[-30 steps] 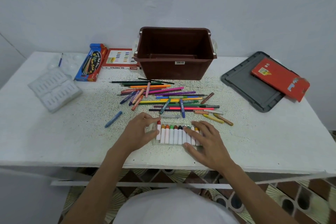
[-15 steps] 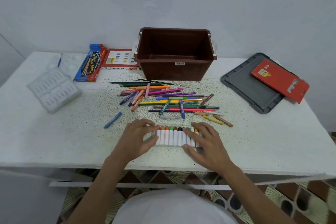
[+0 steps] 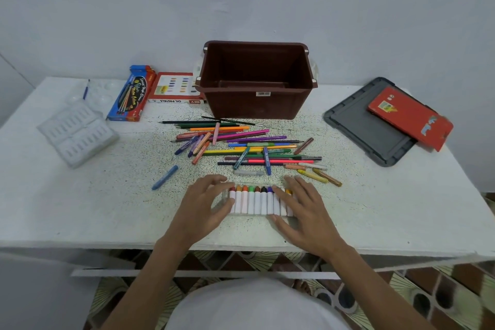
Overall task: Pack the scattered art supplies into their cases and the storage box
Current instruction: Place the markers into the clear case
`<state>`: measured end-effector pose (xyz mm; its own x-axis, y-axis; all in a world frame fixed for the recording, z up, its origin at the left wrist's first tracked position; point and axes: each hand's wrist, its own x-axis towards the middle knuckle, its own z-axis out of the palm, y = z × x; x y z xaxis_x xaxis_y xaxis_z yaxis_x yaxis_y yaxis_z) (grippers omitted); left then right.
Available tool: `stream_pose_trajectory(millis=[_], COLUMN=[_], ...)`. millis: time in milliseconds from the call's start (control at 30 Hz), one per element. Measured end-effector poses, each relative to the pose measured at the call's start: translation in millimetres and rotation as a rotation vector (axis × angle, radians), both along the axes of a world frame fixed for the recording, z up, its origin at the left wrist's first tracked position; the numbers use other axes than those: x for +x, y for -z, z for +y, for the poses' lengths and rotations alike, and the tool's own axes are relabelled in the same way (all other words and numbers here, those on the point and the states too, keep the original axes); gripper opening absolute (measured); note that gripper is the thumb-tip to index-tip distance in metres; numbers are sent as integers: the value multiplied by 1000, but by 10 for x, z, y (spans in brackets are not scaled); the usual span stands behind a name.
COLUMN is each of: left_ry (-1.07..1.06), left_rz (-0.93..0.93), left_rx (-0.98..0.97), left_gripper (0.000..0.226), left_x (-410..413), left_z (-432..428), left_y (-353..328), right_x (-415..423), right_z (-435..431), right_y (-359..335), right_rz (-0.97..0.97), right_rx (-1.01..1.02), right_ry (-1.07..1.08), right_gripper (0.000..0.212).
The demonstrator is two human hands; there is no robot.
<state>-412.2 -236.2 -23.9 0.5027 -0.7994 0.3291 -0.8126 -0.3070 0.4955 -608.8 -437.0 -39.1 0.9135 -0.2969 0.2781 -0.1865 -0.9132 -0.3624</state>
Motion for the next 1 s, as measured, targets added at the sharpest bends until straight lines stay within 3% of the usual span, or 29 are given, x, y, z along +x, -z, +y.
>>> stream_pose_trajectory(millis=[300,1000], left_ry=[187,215], left_rz=[-292,-328], left_rx=[387,405], left_gripper=[69,65], left_x=[-468,-522], left_z=[-117,-237], left_y=[144,128], right_x=[-156,-118], right_z=[152,217], right_y=[-33,14], right_rz=[161,143], right_rx=[-255,-355], right_ry=[-99,-54], right_gripper=[76,70])
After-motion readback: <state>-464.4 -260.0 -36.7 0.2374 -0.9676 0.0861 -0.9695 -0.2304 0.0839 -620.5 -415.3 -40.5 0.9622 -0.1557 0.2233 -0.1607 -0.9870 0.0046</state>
